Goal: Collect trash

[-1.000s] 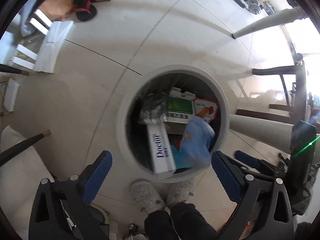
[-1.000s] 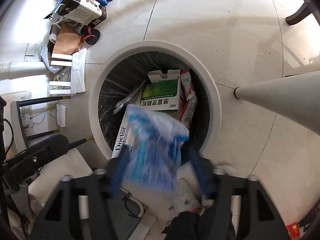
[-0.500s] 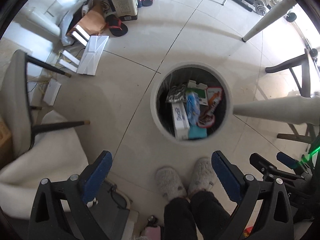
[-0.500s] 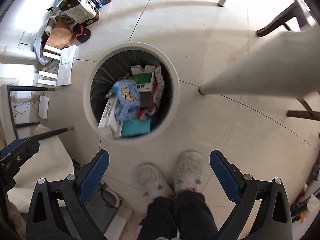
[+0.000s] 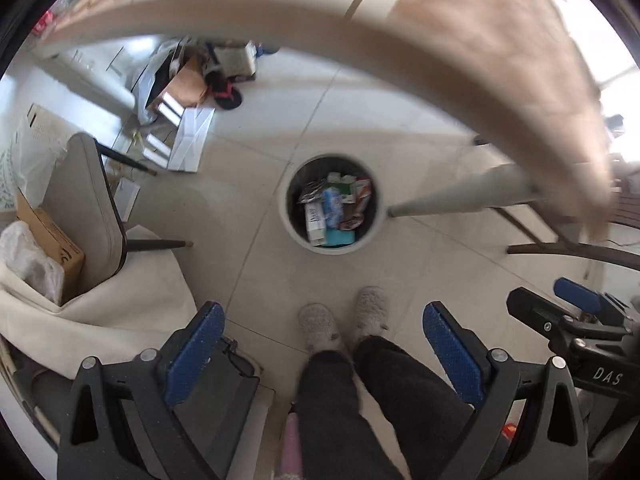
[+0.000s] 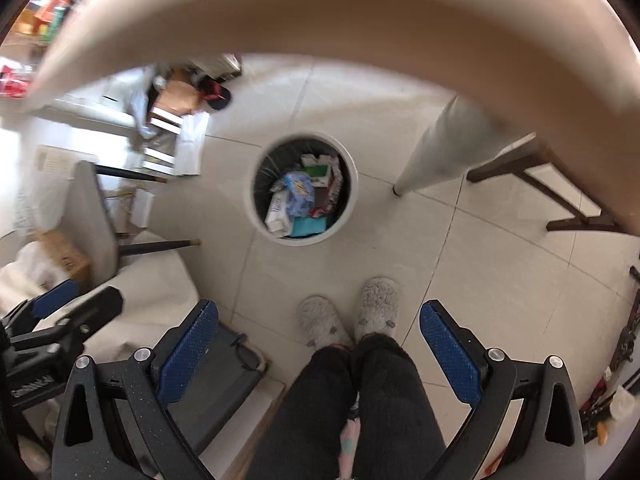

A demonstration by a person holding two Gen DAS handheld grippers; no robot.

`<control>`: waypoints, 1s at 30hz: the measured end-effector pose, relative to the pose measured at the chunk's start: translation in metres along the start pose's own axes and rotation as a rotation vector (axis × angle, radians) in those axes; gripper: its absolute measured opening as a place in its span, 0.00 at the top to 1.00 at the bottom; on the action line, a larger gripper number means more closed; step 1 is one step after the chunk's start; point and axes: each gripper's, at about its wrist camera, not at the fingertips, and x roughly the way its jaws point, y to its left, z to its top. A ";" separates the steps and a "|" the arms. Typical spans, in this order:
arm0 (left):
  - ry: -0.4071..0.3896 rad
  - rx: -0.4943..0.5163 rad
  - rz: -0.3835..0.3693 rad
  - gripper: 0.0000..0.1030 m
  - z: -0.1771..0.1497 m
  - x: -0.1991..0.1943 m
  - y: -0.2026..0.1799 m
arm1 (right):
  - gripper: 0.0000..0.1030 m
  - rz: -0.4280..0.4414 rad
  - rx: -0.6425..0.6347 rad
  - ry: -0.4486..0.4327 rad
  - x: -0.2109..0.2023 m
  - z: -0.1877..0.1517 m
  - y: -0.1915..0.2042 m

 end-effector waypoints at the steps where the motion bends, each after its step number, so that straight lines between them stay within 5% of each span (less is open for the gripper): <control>1: -0.003 0.004 -0.012 0.01 0.001 -0.012 -0.001 | 0.01 0.013 -0.004 -0.004 -0.018 -0.001 0.001; 10: -0.070 0.125 -0.166 0.01 0.010 -0.136 -0.012 | 0.01 0.137 0.019 -0.048 -0.168 -0.018 0.012; 19: -0.090 0.339 -0.233 0.01 -0.009 -0.207 0.007 | 0.01 0.189 0.124 -0.149 -0.279 -0.072 0.057; 30: -0.099 0.438 -0.304 0.01 -0.038 -0.257 0.042 | 0.00 0.189 0.265 -0.230 -0.315 -0.157 0.117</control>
